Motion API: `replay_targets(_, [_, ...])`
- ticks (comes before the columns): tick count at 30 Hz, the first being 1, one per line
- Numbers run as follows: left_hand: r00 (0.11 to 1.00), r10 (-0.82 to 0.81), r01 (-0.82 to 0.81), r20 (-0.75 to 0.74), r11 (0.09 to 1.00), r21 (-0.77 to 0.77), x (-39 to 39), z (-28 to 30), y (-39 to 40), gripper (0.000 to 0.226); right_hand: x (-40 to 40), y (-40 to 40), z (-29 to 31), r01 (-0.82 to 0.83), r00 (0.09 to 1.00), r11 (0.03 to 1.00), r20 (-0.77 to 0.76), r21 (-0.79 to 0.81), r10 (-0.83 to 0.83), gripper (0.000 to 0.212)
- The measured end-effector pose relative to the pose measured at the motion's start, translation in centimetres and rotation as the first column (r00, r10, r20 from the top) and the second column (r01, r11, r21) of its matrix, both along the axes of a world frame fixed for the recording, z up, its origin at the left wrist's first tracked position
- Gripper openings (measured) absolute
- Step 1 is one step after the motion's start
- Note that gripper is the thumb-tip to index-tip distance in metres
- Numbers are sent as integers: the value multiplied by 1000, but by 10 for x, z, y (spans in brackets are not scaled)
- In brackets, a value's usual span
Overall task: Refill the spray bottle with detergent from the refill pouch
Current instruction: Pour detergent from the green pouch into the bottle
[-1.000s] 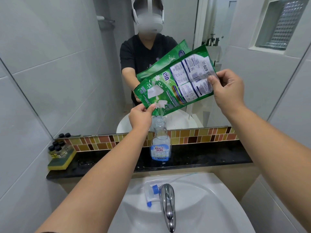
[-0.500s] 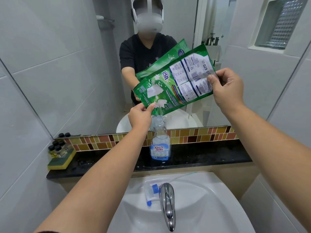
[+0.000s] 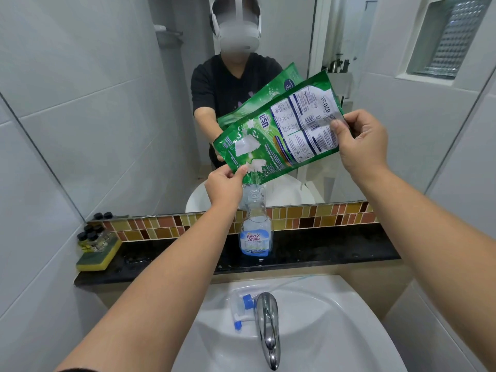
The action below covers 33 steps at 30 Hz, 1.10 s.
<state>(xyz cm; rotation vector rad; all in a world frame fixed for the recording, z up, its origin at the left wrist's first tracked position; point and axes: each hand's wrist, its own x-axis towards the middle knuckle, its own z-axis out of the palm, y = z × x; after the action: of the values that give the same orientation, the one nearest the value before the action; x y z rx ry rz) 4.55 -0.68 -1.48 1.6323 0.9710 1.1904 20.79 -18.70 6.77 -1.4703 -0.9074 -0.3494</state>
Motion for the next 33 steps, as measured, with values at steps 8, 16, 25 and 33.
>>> replay_targets(8, [1000,12,-12,13,1000,-5,-1,0,-3,23,0,0,-2,20,1000,1000,5,-4,-20,19])
replay_targets(16, [1000,10,-10,9,1000,-11,-2,0,-3,21,-1,0,-2,11,1000,1000,8,-18,-11,16])
replay_targets(25, [1000,0,0,-15,1000,5,-1,-4,-1,21,2,-2,-18,27,998,1000,-56,3,-27,16])
replay_targets(33, [995,-38,46,-95,996,76,-2,-7,5,23,0,-13,-61,86,987,996,-133,-8,-86,14])
